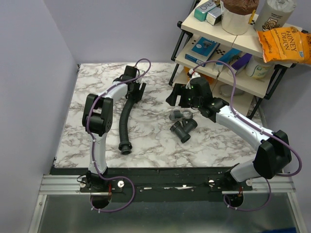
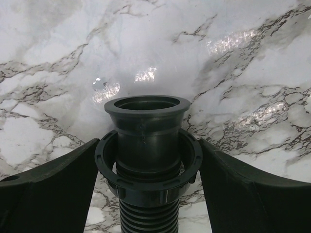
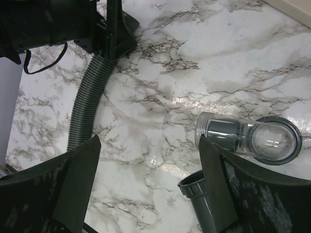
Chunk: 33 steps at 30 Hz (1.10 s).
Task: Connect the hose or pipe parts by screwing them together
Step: Pick up the pipeline from the center of the board.
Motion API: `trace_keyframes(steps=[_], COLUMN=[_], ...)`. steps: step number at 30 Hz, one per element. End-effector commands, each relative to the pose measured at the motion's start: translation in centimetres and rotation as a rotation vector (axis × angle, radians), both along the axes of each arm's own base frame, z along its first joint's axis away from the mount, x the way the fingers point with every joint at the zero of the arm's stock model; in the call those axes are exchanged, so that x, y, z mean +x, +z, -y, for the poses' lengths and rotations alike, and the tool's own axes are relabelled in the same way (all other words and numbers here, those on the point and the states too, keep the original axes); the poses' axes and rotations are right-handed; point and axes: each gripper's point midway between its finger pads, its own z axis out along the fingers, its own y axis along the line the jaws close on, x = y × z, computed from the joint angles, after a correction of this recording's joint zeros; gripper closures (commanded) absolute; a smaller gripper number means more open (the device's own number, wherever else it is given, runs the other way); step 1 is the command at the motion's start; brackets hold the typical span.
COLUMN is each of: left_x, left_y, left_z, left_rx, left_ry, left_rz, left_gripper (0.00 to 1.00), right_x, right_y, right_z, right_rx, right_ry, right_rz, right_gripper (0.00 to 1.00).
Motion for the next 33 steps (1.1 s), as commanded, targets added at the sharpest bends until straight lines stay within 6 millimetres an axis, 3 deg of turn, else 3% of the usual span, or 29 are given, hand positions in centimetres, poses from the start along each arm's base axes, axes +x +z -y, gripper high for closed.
trace_keyframes(steps=[1,5,10,14,15,18,21,25,29,32,33], left_x=[-0.5,-0.1,-0.2,0.2,0.2,0.2,0.4,0.2,0.3,-1.5,-2.2], left_y=[0.6,0.5,-0.4,0.1,0.2,1.1,3.3,9.6,20.1,26.9,28.3], left_z=[0.2,0.7,1.4,1.6,1.7,2.1,2.6,3.4,4.2,4.9,5.0], left_rx=[-0.001,-0.001,-0.018,-0.031,-0.035,-0.050,-0.078,-0.109,-0.155,-0.211,-0.220], left_ry=[0.002,-0.005,-0.021,-0.022,-0.024,-0.037,-0.056,-0.117,-0.192,-0.263,-0.285], left_rz=[-0.006,-0.003,-0.033,-0.018,-0.016,-0.014,0.007,0.062,0.228,0.320,0.345], left_gripper=[0.18,0.18,0.33,0.64,0.76,0.95,1.00,1.00,1.00,1.00,1.00], right_x=[0.3,0.2,0.0,-0.1,-0.1,-0.1,-0.3,-0.4,-0.5,-0.5,-0.5], right_y=[-0.2,-0.2,-0.5,-0.4,-0.4,-0.5,-0.1,0.8,1.9,3.0,3.9], right_z=[-0.2,-0.2,0.0,0.1,0.2,0.4,0.5,0.7,0.9,0.9,1.1], right_rx=[0.016,0.018,0.015,0.014,0.014,0.011,0.008,0.008,0.021,0.030,0.032], right_ry=[-0.001,0.000,-0.002,-0.003,-0.005,-0.008,-0.007,-0.001,-0.002,0.001,0.004], right_rz=[0.002,0.004,0.001,0.003,0.007,0.005,0.022,0.048,0.078,0.110,0.138], right_gripper=[0.10,0.11,0.12,0.12,0.12,0.12,0.12,0.12,0.12,0.13,0.13])
